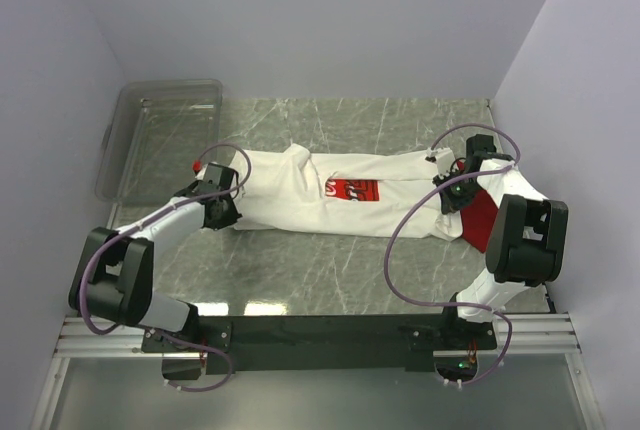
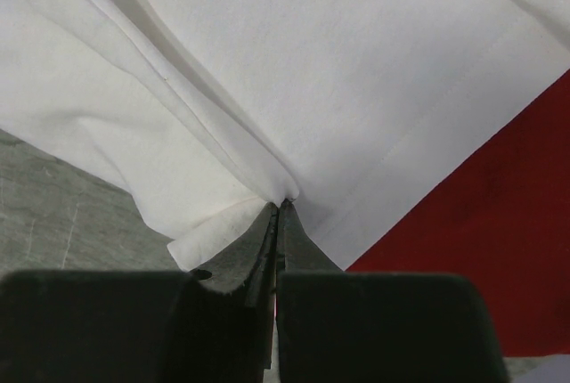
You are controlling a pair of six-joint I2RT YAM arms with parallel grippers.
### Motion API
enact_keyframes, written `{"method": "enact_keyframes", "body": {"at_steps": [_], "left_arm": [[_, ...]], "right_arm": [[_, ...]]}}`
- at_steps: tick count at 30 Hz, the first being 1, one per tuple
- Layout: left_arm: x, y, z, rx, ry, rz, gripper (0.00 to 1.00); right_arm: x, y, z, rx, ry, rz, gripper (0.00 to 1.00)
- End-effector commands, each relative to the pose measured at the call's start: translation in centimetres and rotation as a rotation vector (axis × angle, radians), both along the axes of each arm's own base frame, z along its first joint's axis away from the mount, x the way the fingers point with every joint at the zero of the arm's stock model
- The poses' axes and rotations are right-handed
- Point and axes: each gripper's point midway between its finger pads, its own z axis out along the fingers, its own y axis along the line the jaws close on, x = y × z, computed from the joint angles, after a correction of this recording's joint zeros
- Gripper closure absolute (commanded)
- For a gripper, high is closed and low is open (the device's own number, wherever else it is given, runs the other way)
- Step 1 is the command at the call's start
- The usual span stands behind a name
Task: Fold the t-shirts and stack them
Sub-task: Fold the tshirt
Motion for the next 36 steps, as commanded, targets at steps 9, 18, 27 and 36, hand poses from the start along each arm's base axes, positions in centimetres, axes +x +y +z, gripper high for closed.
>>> {"method": "enact_keyframes", "body": {"at_steps": [9,18,27,36], "left_arm": [[-0.4,2.9,5.8,0.061,-0.115,0.088,0.99],[-2.6,3.0,4.6,-0.007,-0.075,0.128,0.99],[-2.7,3.7,4.9,-0.005,-0.088,0.164,0.99],[-2.3,2.7,3.7,-0.039,-0.068,0.136,0.99]], "right_arm": [[0.0,-0.8,2.3,-0.028,-0.070,-0.011,1.00],[-1.8,-1.5,2.3,-0.030,-0.032,0.012,1.00],[-3.7,-1.9,1.4,-0.022,0.056,0.070,1.00],[-0.5,-1.4,2.0,0.024,0.035,0.017,1.00]]}}
